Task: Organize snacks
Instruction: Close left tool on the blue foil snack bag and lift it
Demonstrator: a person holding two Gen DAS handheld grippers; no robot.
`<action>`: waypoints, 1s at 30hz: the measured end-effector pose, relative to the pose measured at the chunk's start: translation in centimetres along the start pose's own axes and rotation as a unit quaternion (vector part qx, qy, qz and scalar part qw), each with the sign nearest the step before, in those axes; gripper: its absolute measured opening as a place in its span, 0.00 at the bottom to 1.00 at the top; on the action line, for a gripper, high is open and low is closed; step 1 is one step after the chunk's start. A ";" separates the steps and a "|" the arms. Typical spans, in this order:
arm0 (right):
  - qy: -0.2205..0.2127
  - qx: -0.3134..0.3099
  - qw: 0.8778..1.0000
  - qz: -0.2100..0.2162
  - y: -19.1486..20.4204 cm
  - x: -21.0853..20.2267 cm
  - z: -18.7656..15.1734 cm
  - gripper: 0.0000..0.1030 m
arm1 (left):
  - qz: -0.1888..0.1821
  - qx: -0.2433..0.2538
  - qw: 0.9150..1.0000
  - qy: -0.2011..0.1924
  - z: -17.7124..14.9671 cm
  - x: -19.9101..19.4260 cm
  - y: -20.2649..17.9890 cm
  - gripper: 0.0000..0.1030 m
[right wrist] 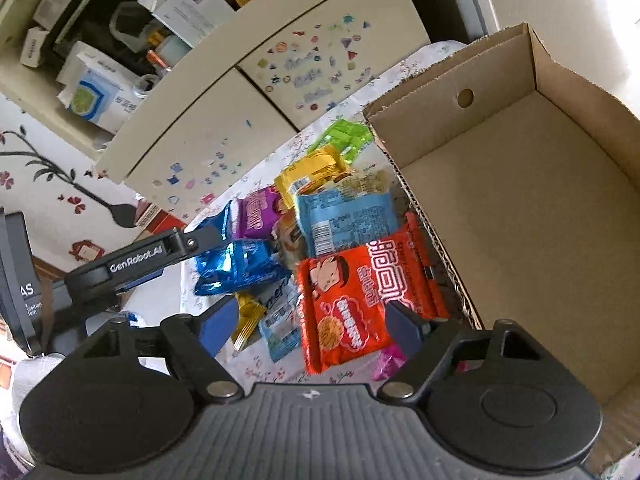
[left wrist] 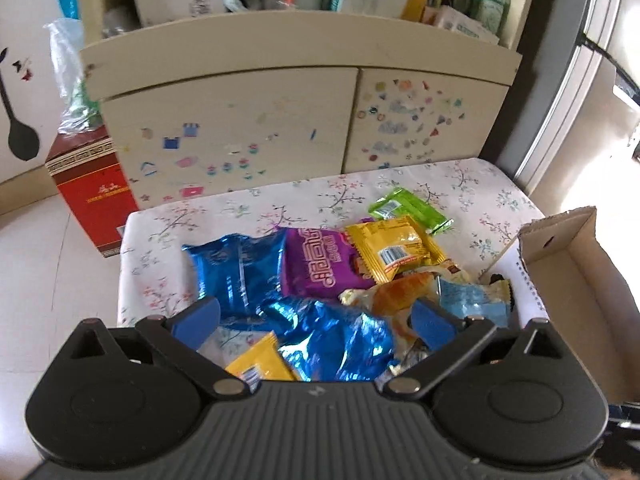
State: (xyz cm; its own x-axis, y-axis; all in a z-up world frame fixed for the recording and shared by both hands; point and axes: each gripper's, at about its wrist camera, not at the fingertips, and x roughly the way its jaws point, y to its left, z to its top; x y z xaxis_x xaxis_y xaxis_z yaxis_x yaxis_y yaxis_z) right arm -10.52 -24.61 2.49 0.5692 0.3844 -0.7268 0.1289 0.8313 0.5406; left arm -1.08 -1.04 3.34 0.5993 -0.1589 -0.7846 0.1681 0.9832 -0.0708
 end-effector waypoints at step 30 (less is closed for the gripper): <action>0.080 -0.060 0.995 0.012 0.1 2.0 -1.4 0.85 | 0.014 0.037 0.996 0.079 -3.9 1.5 3.7 0.96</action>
State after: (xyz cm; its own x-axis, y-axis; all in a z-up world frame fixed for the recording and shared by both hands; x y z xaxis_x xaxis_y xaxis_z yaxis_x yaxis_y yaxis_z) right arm -10.52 -23.21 0.51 0.4335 0.4558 -0.7774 0.0132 0.8594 0.5112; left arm -2.63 2.68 -0.45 0.4741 -0.1106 -0.8735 0.2138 0.9769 -0.0076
